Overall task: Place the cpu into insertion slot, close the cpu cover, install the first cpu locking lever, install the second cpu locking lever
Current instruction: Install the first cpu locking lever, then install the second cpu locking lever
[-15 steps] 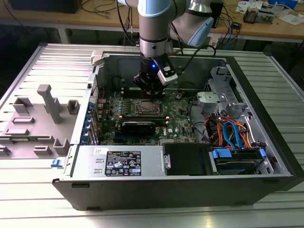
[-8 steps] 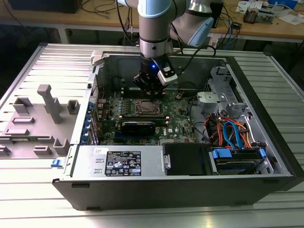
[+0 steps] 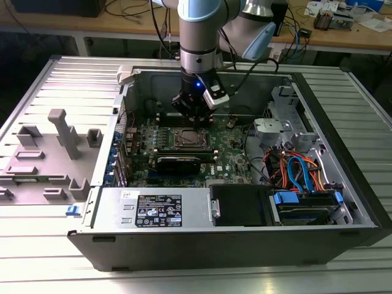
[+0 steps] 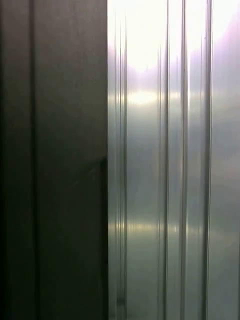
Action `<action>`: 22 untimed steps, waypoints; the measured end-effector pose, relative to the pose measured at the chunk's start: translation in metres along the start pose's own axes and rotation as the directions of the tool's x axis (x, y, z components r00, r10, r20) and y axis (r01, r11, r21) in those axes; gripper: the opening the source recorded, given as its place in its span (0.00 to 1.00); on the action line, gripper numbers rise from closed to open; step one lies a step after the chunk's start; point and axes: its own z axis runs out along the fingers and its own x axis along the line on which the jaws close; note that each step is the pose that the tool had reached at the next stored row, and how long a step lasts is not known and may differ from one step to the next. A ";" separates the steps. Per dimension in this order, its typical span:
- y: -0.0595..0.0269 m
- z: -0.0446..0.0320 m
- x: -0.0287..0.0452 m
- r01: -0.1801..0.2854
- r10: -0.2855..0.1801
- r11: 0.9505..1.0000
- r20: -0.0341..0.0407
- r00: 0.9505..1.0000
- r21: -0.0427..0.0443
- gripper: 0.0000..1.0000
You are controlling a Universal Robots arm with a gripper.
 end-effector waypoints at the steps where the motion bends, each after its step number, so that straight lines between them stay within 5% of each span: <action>1: 0.0000 -0.0008 0.0000 0.000 0.000 1.000 0.000 1.000 0.001 0.11; 4: -0.0009 -0.0012 0.0000 0.000 0.000 1.000 -0.001 1.000 0.007 0.11; 22: -0.0064 -0.0010 0.0000 0.000 0.000 1.000 -0.002 1.000 0.007 0.11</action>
